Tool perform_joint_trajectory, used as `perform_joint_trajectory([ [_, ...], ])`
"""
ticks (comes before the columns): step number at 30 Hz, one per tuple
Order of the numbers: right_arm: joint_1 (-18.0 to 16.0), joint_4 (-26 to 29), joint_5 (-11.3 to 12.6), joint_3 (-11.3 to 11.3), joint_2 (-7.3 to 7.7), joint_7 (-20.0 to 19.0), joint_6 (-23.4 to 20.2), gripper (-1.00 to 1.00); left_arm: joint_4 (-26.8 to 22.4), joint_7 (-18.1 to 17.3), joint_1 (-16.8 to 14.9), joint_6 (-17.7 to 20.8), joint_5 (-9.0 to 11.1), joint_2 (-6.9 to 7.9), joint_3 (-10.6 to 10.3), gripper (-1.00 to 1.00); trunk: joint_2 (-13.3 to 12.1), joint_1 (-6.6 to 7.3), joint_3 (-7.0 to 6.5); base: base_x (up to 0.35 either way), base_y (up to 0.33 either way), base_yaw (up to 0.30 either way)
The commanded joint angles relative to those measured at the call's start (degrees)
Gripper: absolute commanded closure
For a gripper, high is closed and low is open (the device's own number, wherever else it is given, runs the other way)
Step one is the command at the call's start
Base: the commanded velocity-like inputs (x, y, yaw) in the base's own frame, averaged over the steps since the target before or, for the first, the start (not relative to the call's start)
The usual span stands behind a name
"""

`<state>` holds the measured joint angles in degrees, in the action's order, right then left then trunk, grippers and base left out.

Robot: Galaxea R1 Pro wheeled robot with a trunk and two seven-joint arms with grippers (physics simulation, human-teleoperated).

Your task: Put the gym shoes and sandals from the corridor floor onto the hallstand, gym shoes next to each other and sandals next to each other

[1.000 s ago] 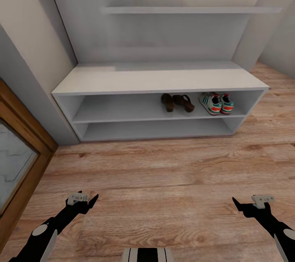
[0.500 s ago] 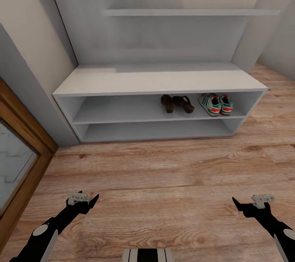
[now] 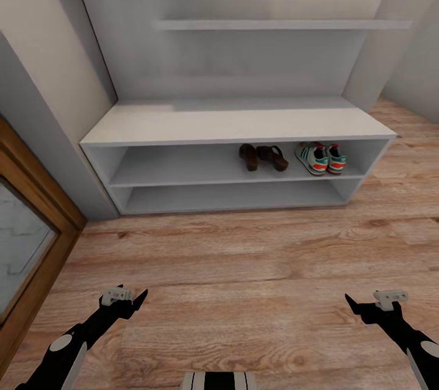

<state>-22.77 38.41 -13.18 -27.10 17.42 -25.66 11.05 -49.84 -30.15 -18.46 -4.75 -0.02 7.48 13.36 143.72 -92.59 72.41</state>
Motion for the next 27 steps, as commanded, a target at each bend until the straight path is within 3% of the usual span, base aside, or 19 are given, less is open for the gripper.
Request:
perform_joint_trajectory([
  [1, 0.0, 0.0, 0.0, 0.0, -0.06, 0.0, 0.0, -1.00, 0.0, 0.0, 0.0, 0.0, 0.0, 0.00, 0.0, -1.00, 0.0, 0.00, -0.09, 0.000, 0.000, 0.000],
  [13, 0.2, -0.1, -0.4, 0.0, -3.17, 0.5, 0.0, -1.00, 0.0, 1.6, 0.0, -0.3, 0.2, -0.13, 0.1, -1.00, 0.0, 0.00, -1.16, 0.000, 0.000, 0.000],
  [18, 0.9, -0.1, -0.5, 0.0, -4.48, 1.4, 0.0, -1.00, -0.2, 4.7, 0.0, -1.4, 1.0, -1.24, 0.1, -1.00, 0.0, 0.00, -1.61, 0.000, 0.000, 0.000],
  [22, 1.2, -0.2, -0.5, 0.1, -5.41, 3.0, 0.0, -1.00, -0.9, 7.3, 0.0, -1.9, 1.6, -2.84, 0.0, -1.00, 0.0, 0.00, -1.97, 0.000, 0.000, 0.000],
  [27, 1.6, -0.8, -0.8, 0.2, -7.73, 6.4, 0.2, -1.00, -1.9, 11.1, 0.0, -2.3, 1.7, -6.82, -0.6, -1.00, 0.0, 0.00, -2.38, 0.000, 0.000, 0.000],
])
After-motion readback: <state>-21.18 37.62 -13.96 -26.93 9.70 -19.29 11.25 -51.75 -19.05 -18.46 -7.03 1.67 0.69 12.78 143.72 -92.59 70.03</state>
